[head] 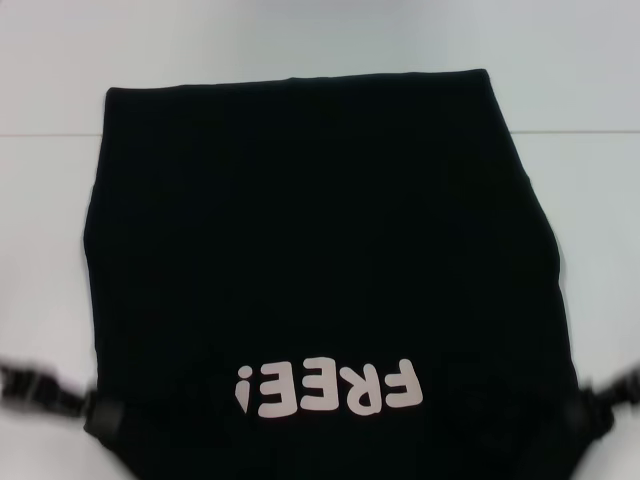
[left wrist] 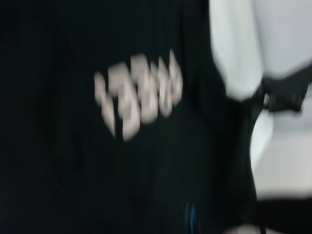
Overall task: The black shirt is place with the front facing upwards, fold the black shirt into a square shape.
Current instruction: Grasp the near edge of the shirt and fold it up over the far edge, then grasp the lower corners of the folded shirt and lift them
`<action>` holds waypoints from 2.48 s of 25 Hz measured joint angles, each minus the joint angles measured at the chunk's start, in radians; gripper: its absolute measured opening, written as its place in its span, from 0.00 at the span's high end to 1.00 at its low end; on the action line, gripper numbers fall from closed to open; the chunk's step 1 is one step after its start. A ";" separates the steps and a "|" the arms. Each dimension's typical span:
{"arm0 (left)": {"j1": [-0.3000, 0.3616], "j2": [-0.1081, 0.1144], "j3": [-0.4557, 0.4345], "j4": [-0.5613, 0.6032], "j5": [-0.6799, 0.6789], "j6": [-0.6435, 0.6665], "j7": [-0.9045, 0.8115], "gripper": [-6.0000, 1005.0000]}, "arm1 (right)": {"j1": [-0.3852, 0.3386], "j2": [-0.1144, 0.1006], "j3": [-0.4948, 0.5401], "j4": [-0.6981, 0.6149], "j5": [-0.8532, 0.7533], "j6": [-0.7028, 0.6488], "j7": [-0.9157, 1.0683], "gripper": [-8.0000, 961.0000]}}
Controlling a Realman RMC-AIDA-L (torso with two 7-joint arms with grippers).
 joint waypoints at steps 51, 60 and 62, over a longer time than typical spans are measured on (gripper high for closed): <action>0.026 -0.153 -0.263 -0.074 -0.368 -0.837 0.141 0.54 | -0.093 0.097 0.181 0.208 0.682 0.771 -0.363 0.42; 0.127 -0.034 -0.015 -0.043 -0.345 -0.593 -0.044 0.29 | -0.183 0.070 0.129 0.206 0.642 0.343 -0.713 0.30; 0.135 -0.036 0.011 -0.019 -0.318 -0.583 -0.059 0.20 | -0.184 0.083 0.125 0.206 0.608 0.329 -0.743 0.30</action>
